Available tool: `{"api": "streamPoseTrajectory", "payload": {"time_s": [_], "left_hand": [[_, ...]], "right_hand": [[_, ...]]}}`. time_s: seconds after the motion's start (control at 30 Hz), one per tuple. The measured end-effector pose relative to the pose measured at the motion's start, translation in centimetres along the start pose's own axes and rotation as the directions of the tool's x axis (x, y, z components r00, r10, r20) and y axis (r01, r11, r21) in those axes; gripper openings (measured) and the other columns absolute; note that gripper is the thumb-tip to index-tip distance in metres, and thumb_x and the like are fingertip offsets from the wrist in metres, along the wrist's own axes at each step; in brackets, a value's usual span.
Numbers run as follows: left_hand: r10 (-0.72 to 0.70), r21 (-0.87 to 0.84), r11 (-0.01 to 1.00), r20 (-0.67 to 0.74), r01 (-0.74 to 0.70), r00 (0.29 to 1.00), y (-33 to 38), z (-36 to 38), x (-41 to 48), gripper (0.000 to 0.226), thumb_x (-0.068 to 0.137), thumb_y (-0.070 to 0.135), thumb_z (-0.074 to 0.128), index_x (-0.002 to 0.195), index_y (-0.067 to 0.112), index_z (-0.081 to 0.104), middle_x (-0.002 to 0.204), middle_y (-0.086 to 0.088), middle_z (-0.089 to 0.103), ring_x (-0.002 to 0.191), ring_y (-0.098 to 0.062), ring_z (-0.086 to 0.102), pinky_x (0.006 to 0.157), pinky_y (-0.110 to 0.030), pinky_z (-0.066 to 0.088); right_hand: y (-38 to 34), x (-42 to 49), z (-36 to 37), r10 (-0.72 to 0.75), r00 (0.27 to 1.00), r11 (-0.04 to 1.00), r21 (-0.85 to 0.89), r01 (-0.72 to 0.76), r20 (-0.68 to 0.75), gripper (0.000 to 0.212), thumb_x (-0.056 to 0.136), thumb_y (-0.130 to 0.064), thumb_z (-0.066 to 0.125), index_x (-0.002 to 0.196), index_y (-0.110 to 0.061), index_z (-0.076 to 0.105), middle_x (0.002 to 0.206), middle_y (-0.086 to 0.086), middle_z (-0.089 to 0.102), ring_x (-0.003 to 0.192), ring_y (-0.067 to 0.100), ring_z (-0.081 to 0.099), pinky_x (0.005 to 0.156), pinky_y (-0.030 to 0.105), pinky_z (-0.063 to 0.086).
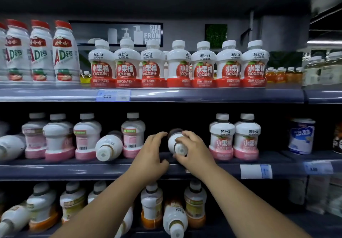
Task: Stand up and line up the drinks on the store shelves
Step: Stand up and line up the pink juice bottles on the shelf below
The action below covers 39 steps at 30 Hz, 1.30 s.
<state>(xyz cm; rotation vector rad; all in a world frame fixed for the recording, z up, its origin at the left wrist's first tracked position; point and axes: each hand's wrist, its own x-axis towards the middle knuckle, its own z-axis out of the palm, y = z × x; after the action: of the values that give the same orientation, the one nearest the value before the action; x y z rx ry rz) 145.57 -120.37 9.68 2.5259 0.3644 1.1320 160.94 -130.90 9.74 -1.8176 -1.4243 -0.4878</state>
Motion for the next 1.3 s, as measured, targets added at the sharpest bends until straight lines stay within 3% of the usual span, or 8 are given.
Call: {"api": "streamPoseTrajectory", "payload": {"time_s": [0.23,0.4,0.5,0.63,0.77,0.97,1.17,1.3], "left_hand": [[0.010,-0.213,0.977,0.033,-0.003,0.999,0.0,0.0,2.6,0.079,0.067,0.019,0.079,0.136,0.035,0.042,0.128,0.012,0.053,0.116,-0.003,0.054,0.100,-0.029,0.047],[-0.167,-0.454,0.874,0.055,0.174,0.984,1.3,0.8,4.1,0.079,0.072,0.023,0.086,0.131,0.032,0.034,0.108,0.008,0.064,0.089,-0.010,0.069,0.073,-0.032,0.060],[-0.268,-0.404,0.876,0.047,0.264,0.962,0.8,1.7,4.8,0.068,0.075,0.034,0.085,0.122,0.016,0.040,0.112,0.004,0.061,0.097,-0.007,0.062,0.082,-0.031,0.055],[-0.318,-0.322,0.891,0.057,0.319,0.946,0.5,3.2,5.5,0.064,0.066,0.036,0.091,0.110,0.017,0.048,0.103,0.005,0.063,0.092,-0.009,0.062,0.083,-0.034,0.053],[-0.284,-0.364,0.883,0.084,0.295,0.955,2.3,5.2,6.0,0.078,0.059,0.033,0.092,0.122,0.020,0.047,0.097,0.004,0.068,0.087,-0.011,0.069,0.083,-0.038,0.058],[-0.290,-0.310,0.904,0.062,0.294,0.955,5.4,8.4,6.7,0.074,0.068,0.025,0.085,0.124,0.021,0.036,0.101,0.008,0.060,0.100,-0.020,0.063,0.087,-0.035,0.051],[-0.429,-0.161,0.895,-0.063,0.415,0.901,6.1,9.1,6.8,0.087,0.051,0.058,0.085,0.114,0.021,0.038,0.110,-0.004,0.062,0.100,-0.028,0.064,0.086,-0.044,0.055],[-0.423,-0.093,0.902,0.005,0.421,0.906,6.7,9.6,6.1,0.077,0.059,0.057,0.072,0.117,0.029,0.028,0.105,0.000,0.063,0.093,-0.029,0.064,0.085,-0.042,0.052]], "right_hand": [[-3.0,2.1,-3.1,0.093,0.966,0.992,0.107,-0.069,-0.240,0.035,0.071,-0.035,0.072,0.102,-0.022,0.068,0.100,-0.006,0.064,0.090,0.013,0.059,0.078,0.026,0.046],[-3.6,3.2,-4.2,0.176,0.963,0.962,0.244,-0.125,-0.203,0.055,0.080,-0.051,0.074,0.127,-0.032,0.055,0.122,-0.010,0.060,0.103,0.010,0.061,0.087,0.033,0.052],[-2.0,2.0,-4.1,0.155,0.975,0.977,0.168,-0.128,-0.158,0.072,0.078,-0.047,0.077,0.141,-0.028,0.046,0.140,-0.009,0.049,0.120,0.011,0.053,0.099,0.039,0.049],[0.4,-0.7,-4.8,0.032,0.986,0.994,0.107,-0.014,-0.164,0.062,0.083,-0.034,0.074,0.138,-0.020,0.052,0.140,-0.007,0.046,0.128,0.011,0.047,0.109,0.037,0.042],[2.9,-2.4,-6.0,0.020,0.971,0.998,0.062,-0.006,-0.237,0.055,0.080,-0.024,0.076,0.132,-0.015,0.059,0.141,0.001,0.050,0.133,0.014,0.045,0.112,0.026,0.034],[6.7,-3.8,-8.5,-0.015,0.913,0.996,-0.088,-0.023,-0.408,0.051,0.076,-0.026,0.071,0.125,-0.014,0.063,0.137,0.009,0.053,0.132,0.026,0.045,0.113,0.035,0.033],[10.7,-4.8,-10.9,0.060,0.918,0.970,-0.194,-0.146,-0.393,0.079,0.074,-0.021,0.081,0.143,-0.020,0.043,0.151,0.010,0.039,0.141,0.030,0.029,0.116,0.048,0.031],[12.3,-5.4,-11.9,0.313,0.921,0.948,0.025,-0.316,-0.231,0.101,0.083,-0.032,0.074,0.158,-0.034,0.005,0.165,0.002,0.011,0.148,0.024,0.022,0.113,0.038,0.032]]}}
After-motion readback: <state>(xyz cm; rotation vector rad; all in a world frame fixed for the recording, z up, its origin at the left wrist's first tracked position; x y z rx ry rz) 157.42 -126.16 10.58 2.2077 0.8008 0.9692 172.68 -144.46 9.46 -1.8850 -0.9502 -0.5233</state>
